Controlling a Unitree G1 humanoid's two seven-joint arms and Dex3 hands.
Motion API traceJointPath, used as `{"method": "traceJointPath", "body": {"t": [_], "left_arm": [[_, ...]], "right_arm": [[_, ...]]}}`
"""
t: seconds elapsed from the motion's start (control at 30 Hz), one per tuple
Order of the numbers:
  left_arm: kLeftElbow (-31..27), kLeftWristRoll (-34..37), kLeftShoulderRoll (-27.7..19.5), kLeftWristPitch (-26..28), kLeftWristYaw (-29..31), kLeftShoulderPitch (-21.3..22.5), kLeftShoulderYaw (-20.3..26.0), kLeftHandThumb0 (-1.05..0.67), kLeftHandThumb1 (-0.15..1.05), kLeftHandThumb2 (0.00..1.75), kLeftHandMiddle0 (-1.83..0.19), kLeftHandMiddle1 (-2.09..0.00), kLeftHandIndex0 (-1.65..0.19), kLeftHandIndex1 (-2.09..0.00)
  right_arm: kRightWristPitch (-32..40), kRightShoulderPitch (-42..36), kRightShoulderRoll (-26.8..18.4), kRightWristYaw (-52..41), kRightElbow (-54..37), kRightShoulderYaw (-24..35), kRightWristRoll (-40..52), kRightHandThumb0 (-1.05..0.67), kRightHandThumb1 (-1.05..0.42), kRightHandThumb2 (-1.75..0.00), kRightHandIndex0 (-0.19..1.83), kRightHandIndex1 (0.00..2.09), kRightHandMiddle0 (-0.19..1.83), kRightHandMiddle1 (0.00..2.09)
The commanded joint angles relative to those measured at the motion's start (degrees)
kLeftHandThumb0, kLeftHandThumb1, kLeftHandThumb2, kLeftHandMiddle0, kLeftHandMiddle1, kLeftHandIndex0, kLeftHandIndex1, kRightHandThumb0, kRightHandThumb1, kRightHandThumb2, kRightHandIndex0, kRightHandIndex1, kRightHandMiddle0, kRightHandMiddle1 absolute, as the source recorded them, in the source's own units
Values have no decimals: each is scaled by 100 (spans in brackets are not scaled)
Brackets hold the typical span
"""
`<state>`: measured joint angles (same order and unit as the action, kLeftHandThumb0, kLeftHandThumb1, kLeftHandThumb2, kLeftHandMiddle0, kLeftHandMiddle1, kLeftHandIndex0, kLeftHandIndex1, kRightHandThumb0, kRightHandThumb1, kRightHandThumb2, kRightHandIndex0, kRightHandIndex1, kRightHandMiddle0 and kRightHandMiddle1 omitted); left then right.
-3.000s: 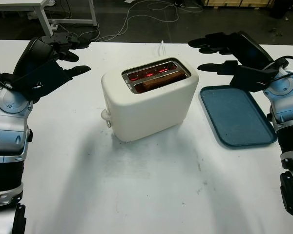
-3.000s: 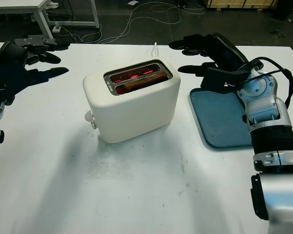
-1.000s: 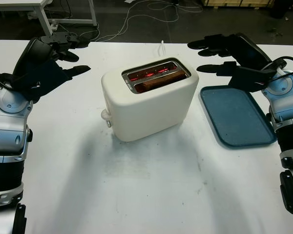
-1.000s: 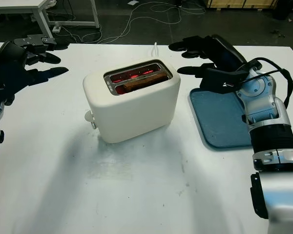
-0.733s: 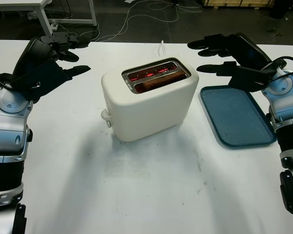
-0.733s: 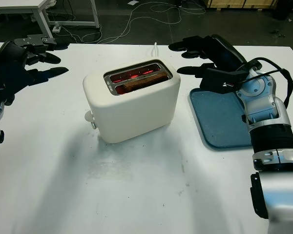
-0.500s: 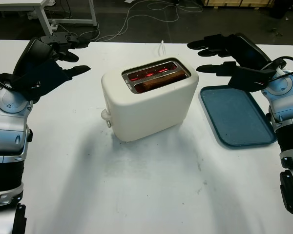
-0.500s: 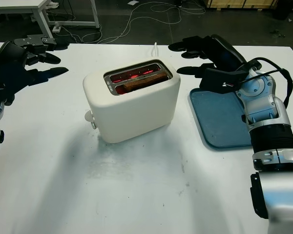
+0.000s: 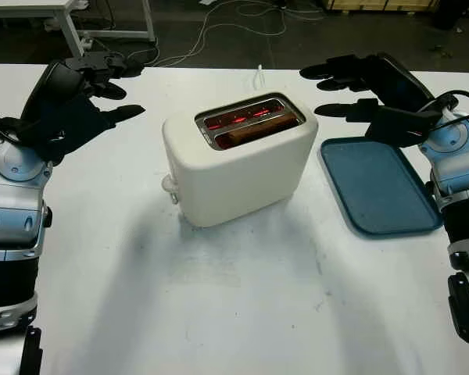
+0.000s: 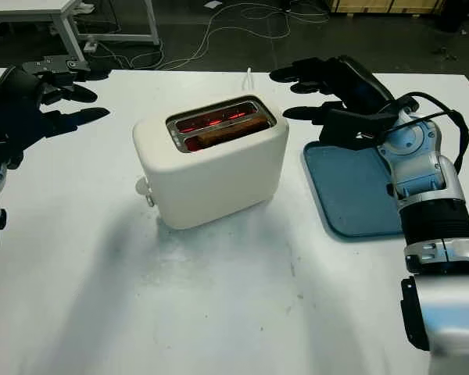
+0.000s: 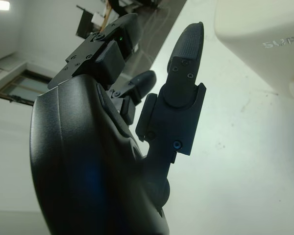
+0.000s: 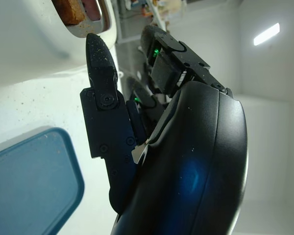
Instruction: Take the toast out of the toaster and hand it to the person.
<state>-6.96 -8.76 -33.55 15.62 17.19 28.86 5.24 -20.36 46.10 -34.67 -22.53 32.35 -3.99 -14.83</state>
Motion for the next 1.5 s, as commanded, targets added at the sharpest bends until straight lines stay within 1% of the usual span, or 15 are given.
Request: {"method": "traceJointPath", "body": {"t": [0.0, 0.27, 0.47, 0.53, 0.7, 0.93, 1.2, 1.3, 1.37, 1.47], "left_arm": [[-45, -42, -49, -69, -8, -6, 26, -50, 86, 0, -39, -85, -58, -25], [-59, -15, -21, -19, -18, -6, 39, -51, 86, 0, -38, -85, -58, -25], [-49, -4, -9, -40, -17, -9, 49, -51, 86, 0, -38, -85, -58, -25], [-51, 9, -1, -41, -19, -11, 57, -49, 85, 0, -37, -85, -58, -25], [-73, 5, 1, 47, -11, -4, 51, -51, 86, 0, -37, -85, -57, -25], [-33, 11, -12, -46, -8, -11, 48, -51, 85, 0, -37, -86, -58, -26], [-74, 17, -10, 50, -3, -13, 49, -52, 86, 0, -36, -87, -57, -26], [-81, 2, -16, 23, -11, -17, 46, -50, 85, 0, -36, -87, -57, -26], [-101, -11, -18, 65, -11, -12, 38, -51, 86, 0, -36, -87, -57, -26], [-40, 32, 5, -35, -13, -16, 63, -50, 85, 0, -37, -87, -57, -26]], "right_arm": [[30, 72, 4, 34, 0, 8, 22, -52, -92, -13, 72, 0, 65, 0], [64, 63, -10, 19, -23, 4, 19, -51, -92, -12, 71, 0, 65, 0], [-47, 71, -16, 41, 33, 3, 18, -50, -92, -12, 72, 1, 65, 0], [18, 67, -6, 20, -4, 8, 33, -50, -92, -12, 72, 1, 65, 0], [77, 68, -9, 27, -33, -12, -7, -49, -92, -12, 70, 0, 64, 0], [41, 61, -14, 72, -16, -16, -41, -49, -92, -11, 72, 1, 65, 0], [49, 61, -3, 76, -22, -13, -37, -48, -92, -11, 72, 1, 66, 1], [23, 62, 9, 56, 19, 10, 18, -48, -92, -11, 72, 1, 66, 1], [-9, 74, 14, 46, 53, 22, 49, -48, -92, -10, 72, 1, 65, 0], [-41, 110, 62, 51, 12, 126, 218, -49, -91, -4, 76, 3, 66, 0]]}}
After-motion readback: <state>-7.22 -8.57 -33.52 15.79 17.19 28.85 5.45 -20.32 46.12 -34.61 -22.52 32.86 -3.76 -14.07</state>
